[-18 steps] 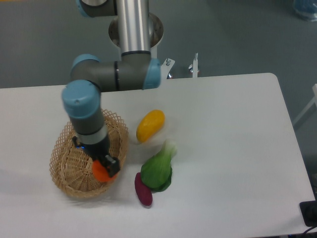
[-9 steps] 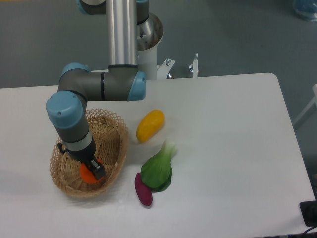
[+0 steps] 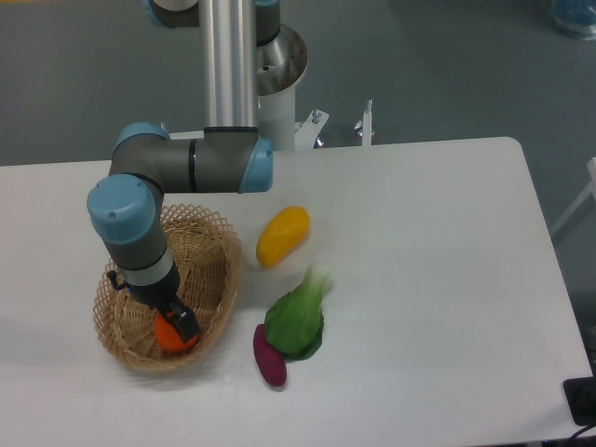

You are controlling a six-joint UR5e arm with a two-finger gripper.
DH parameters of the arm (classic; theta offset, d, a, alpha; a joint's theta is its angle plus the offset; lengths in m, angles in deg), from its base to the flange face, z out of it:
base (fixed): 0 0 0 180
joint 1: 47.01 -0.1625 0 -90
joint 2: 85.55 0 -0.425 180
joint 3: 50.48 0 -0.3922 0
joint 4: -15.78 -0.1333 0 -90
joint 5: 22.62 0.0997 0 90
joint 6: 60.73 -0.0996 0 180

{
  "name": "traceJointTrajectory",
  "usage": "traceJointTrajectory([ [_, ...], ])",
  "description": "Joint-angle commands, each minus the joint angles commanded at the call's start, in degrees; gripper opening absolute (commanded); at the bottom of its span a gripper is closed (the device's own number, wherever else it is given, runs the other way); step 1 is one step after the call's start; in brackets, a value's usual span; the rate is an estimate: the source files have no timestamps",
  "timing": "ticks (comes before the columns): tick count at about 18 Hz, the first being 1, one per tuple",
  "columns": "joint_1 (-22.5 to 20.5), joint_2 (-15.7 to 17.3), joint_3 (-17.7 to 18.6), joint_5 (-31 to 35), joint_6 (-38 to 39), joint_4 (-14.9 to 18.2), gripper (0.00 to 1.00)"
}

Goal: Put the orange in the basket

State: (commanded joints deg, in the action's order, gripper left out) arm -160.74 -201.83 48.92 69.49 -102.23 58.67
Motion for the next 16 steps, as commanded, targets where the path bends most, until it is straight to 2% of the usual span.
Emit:
traceJointTrajectory([
  [2,-1.83,1.32,1.23,0.26,0.28,-0.88,1.00],
  [6,-7.98,4.65,0.80,2.62,0.01,-0.88,1.00],
  [10,-13.35,5.01,0.62,2.64,-1.04,-0.79,1.00],
  [16,-21.70,5.98,1.06,1.93,-8.85,-0.27,1.00],
])
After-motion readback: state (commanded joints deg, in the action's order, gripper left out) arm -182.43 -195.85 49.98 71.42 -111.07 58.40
